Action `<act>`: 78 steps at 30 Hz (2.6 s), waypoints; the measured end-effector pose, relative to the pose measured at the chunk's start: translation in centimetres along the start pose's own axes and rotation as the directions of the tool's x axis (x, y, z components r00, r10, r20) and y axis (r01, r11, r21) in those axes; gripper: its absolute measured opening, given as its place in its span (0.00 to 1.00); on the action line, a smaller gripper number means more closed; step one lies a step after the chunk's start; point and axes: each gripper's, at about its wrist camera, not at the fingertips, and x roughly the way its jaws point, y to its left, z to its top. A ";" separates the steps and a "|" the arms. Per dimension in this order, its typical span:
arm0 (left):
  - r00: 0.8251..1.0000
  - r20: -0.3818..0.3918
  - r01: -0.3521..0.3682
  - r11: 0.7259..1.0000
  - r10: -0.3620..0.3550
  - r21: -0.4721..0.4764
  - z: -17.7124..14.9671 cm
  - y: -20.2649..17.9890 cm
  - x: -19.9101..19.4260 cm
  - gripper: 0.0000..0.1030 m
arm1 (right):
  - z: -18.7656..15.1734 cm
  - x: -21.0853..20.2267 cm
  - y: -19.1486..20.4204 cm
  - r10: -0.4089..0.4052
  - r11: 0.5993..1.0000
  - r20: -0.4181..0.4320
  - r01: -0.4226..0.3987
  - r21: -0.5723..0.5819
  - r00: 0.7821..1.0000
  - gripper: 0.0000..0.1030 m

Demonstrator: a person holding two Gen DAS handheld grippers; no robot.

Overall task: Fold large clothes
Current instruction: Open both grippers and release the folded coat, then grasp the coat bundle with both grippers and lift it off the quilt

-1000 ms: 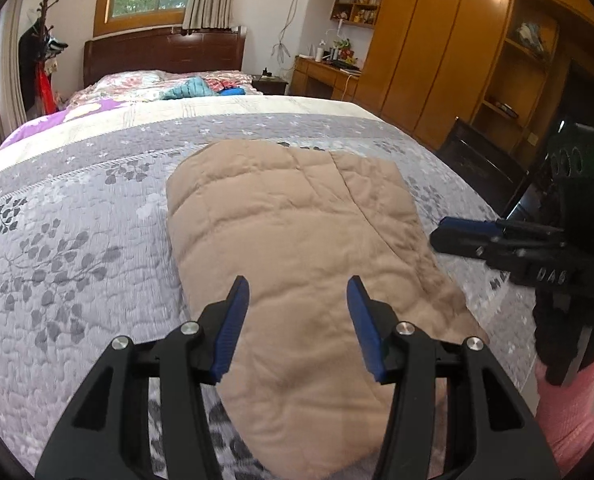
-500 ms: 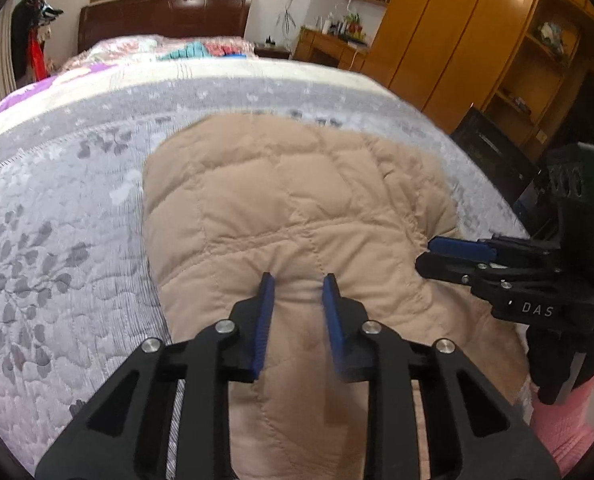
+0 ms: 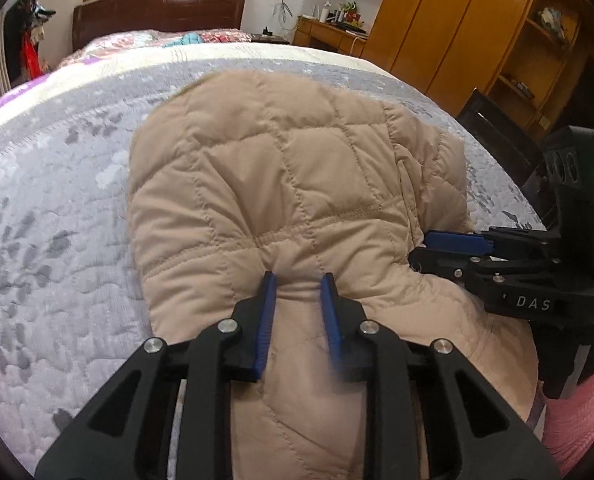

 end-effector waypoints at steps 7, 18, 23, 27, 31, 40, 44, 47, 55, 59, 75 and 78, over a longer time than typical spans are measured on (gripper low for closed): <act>0.999 0.041 -0.023 0.999 0.022 0.026 -0.5 -0.7 -4.5 0.48 | -0.6 -5.3 -1.8 0.084 0.994 0.116 -0.091 0.053 0.990 0.72; 0.995 -0.015 0.096 0.990 -0.098 -0.107 -2.2 3.8 -4.8 0.67 | -2.9 -3.0 -8.5 0.291 0.921 0.038 -0.290 0.261 0.956 0.92; 0.962 -0.037 0.257 0.939 -0.272 -0.230 -2.7 6.5 -3.0 0.74 | -3.6 -1.0 -9.7 0.428 0.854 0.027 -0.414 0.316 0.903 0.95; 0.912 -0.044 0.372 0.867 -0.408 -0.333 -3.3 8.5 -0.9 0.80 | -3.6 -0.1 -9.9 0.454 0.843 0.015 -0.435 0.316 0.891 0.97; 0.864 -0.042 0.447 0.803 -0.502 -0.394 -3.8 9.3 0.9 0.85 | -3.1 0.4 -9.8 0.455 0.848 0.008 -0.436 0.302 0.890 0.97; 0.866 -0.050 0.453 0.825 -0.497 -0.338 -3.5 7.2 1.3 0.86 | -1.3 2.3 -7.6 0.453 0.860 0.002 -0.438 0.262 0.891 0.82; 0.870 -0.032 0.459 0.833 -0.492 -0.309 -4.0 6.3 0.5 0.76 | -0.6 3.0 -6.9 0.487 0.842 0.016 -0.474 0.259 0.873 0.60; 0.866 -0.008 0.476 0.829 -0.500 -0.293 -3.8 5.8 0.0 0.68 | -0.3 2.6 -6.0 0.500 0.840 0.036 -0.495 0.222 0.865 0.48; 0.848 0.080 0.525 0.809 -0.524 -0.263 -3.0 6.3 -3.2 0.60 | 1.5 0.1 -3.8 0.516 0.841 0.083 -0.523 0.137 0.852 0.45; 0.854 0.141 0.521 0.820 -0.501 -0.236 -1.8 7.5 -5.4 0.60 | 2.8 -0.5 -2.6 0.518 0.848 0.093 -0.524 0.073 0.850 0.45; 0.920 0.198 0.390 0.854 -0.340 -0.345 0.8 18.9 -6.4 0.60 | 10.6 10.4 1.6 0.553 0.833 -0.042 -0.551 0.045 0.832 0.45; 0.929 0.168 0.369 0.840 -0.328 -0.399 -0.5 21.1 -5.0 0.61 | 10.1 13.4 1.2 0.548 0.836 -0.091 -0.543 0.075 0.832 0.45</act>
